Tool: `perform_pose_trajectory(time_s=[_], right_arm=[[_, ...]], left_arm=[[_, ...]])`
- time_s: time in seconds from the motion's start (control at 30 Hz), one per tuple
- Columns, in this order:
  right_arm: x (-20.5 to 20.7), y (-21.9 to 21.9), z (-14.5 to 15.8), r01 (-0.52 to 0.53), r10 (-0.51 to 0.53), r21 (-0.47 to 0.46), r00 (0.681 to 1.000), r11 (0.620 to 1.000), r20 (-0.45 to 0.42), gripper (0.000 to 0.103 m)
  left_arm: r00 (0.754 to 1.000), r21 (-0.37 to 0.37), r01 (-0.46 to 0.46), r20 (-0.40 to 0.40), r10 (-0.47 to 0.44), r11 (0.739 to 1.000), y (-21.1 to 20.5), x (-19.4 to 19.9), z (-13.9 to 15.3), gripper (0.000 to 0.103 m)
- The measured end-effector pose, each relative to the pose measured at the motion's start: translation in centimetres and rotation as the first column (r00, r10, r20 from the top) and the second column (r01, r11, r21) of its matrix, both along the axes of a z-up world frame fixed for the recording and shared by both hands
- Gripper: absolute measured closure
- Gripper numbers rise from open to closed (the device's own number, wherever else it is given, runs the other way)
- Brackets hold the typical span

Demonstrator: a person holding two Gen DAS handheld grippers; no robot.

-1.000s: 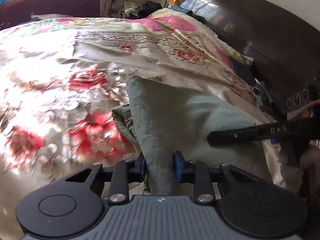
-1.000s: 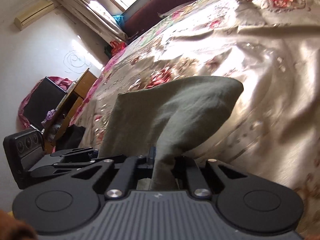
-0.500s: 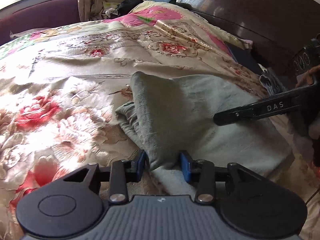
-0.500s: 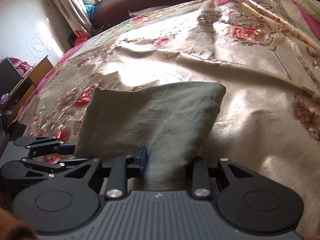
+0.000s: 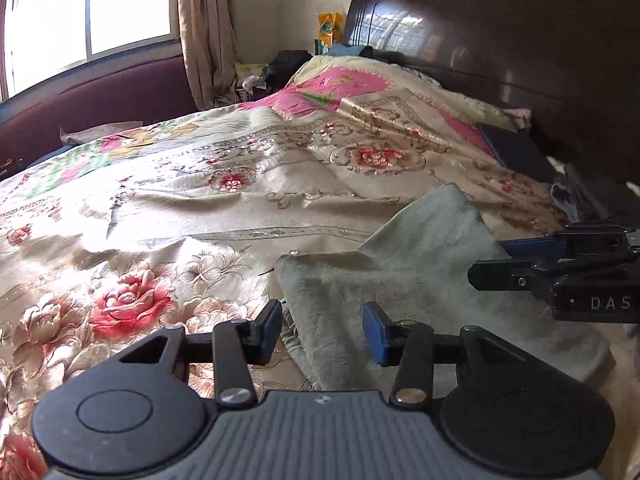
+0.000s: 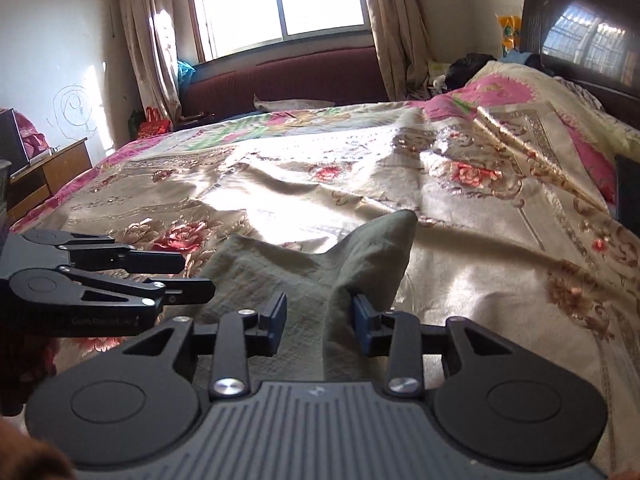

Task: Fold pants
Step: 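Open both grippers and pull them back from the folded pants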

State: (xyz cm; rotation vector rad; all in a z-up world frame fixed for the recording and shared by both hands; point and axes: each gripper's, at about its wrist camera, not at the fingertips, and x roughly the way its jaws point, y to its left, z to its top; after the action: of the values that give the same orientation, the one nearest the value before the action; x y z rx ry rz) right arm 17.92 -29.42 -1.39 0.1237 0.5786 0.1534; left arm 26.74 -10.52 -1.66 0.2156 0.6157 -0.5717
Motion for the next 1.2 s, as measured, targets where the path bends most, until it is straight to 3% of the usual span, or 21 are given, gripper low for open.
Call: perform_pose_trajectory(time_s=[0.1,0.2,0.3,0.37,0.5,0.6,0.8,0.9,1.0,1.2], right_arm=[[1.1,-1.0,-2.0,0.066,-0.071,-0.057,0.994,0.996,-0.078,0.065],[0.3,-4.0,-1.9,0.145,-0.141,0.031,0.984,0.989,-0.105,0.067],[-1.1,-4.5,-0.5,0.189,-0.189,-0.002,0.981,0.982,-0.040,0.066],[-1.6,-3.7,0.3,0.167,-0.167,-0.002,0.986,0.986,0.006,0.065],[-1.0,-2.1,0.2,0.117,-0.117,-0.013,0.993,0.993,-0.016,0.067],[-1.3,-2.3,-0.1,0.100,-0.099,0.006,0.994,0.995,-0.036,0.065],[-1.9,-2.4,0.0,0.107,-0.102,0.069,0.993,0.992,-0.065,0.063],[-3.1,-0.4,0.8,0.085,-0.084,0.022,0.996,0.996,-0.037,0.063],[-4.5,1.0,1.2,0.071,-0.070,0.039,0.997,0.997,-0.042,0.065],[-8.4,3.0,2.2,0.096,-0.092,0.081,0.995,0.992,-0.043,0.064]], left_arm=[[0.999,0.096,-0.013,-0.036,0.016,0.995,-1.2,0.9,-2.6,0.042],[0.997,0.072,-0.046,-0.061,0.051,0.996,-0.2,1.1,-2.6,0.041],[0.994,0.047,-0.098,-0.046,0.100,0.994,0.6,0.7,-1.6,0.041],[0.992,0.031,-0.119,-0.041,0.120,0.992,0.5,0.4,-1.1,0.041],[0.992,0.052,-0.109,-0.060,0.112,0.993,-0.4,0.2,-1.2,0.041],[0.991,0.028,-0.097,-0.091,0.099,0.995,-0.2,-0.3,-1.0,0.041],[0.996,0.110,-0.068,-0.044,0.073,0.992,-1.7,-1.6,-0.8,0.041],[0.996,0.094,-0.077,-0.046,0.082,0.993,-1.7,-2.4,-0.1,0.041],[0.993,0.092,-0.112,-0.039,0.116,0.989,-1.5,-3.8,0.8,0.040],[0.988,0.070,-0.154,-0.010,0.155,0.986,-0.4,-8.0,2.7,0.024]])
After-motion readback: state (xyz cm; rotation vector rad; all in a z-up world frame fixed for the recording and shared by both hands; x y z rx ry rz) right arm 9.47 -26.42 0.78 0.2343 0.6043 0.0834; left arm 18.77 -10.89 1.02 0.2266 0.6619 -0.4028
